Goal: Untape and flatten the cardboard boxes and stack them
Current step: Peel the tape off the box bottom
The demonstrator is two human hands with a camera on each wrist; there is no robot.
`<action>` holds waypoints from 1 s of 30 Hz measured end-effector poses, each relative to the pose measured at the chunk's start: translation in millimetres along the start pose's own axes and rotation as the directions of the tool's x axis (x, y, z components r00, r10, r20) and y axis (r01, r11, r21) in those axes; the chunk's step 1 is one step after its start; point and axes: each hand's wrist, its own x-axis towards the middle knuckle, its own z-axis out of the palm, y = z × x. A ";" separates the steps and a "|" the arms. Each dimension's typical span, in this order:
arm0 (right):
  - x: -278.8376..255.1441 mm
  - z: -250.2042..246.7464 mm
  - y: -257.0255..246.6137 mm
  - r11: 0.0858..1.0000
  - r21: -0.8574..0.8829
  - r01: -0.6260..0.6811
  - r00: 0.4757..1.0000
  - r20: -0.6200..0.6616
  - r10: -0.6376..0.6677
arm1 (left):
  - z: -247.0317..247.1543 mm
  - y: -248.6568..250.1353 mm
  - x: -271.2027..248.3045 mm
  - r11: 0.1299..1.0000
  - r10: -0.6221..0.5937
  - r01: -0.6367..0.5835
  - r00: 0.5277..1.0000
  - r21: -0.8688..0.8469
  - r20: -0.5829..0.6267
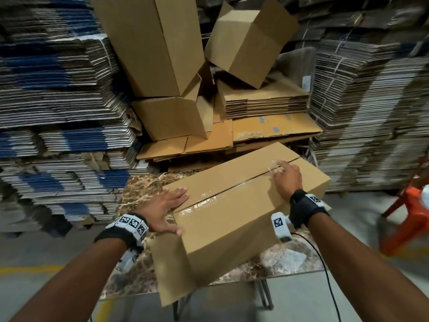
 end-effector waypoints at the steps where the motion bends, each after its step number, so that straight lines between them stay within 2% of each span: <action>1: 0.5 1.0 -1.2 1.000 -0.020 0.013 1.000 -0.013 -0.013 | 2.9 -3.0 -0.8 1.000 0.013 -0.013 1.000 0.016 0.007; 3: 2.1 0.4 -6.3 0.999 -0.053 -0.010 1.000 0.010 0.010 | 5.2 -6.1 -2.3 0.997 0.046 -0.045 0.999 0.058 -0.011; 7: 7.5 -2.7 -19.7 0.964 -0.259 -0.062 0.996 0.049 0.077 | 7.3 -6.9 -2.3 0.997 0.071 -0.067 0.992 0.044 -0.102; 10: 1.0 -10.3 -37.4 0.927 -0.372 -0.035 0.994 0.084 0.071 | 8.2 -5.8 -1.2 0.998 0.053 -0.047 0.990 0.046 -0.131; 14: -6.9 -7.7 -49.8 0.901 -0.427 0.079 0.952 0.300 0.058 | 15.9 8.8 1.6 1.000 0.009 -0.007 0.977 0.014 -0.213; 15: -11.7 -5.7 -52.3 0.916 -0.394 0.069 0.935 0.346 0.078 | 18.4 16.6 3.9 1.000 -0.008 0.006 0.971 -0.007 -0.241; 18: -26.2 2.3 -51.2 0.989 -0.085 -0.119 0.881 0.450 0.145 | 25.4 48.4 15.4 0.995 -0.079 0.055 0.935 -0.078 -0.346; 21: -43.6 -11.0 -52.5 0.966 0.161 -0.201 0.846 0.526 0.089 | 29.8 81.0 30.0 0.982 -0.170 0.119 0.893 -0.147 -0.416; 23: -49.6 -24.9 -50.7 0.928 0.264 -0.262 0.811 0.582 0.064 | 31.8 97.5 40.4 0.977 -0.196 0.129 0.857 -0.170 -0.477; 26: -56.8 -45.7 -47.2 0.935 0.265 -0.237 0.800 0.599 0.033 | 31.5 115.2 55.2 0.970 -0.228 0.138 0.804 -0.200 -0.549; 30: -58.8 -70.3 -43.1 0.970 0.227 -0.085 0.850 0.524 -0.049 | 24.2 150.8 73.4 0.945 -0.323 0.224 0.762 -0.240 -0.561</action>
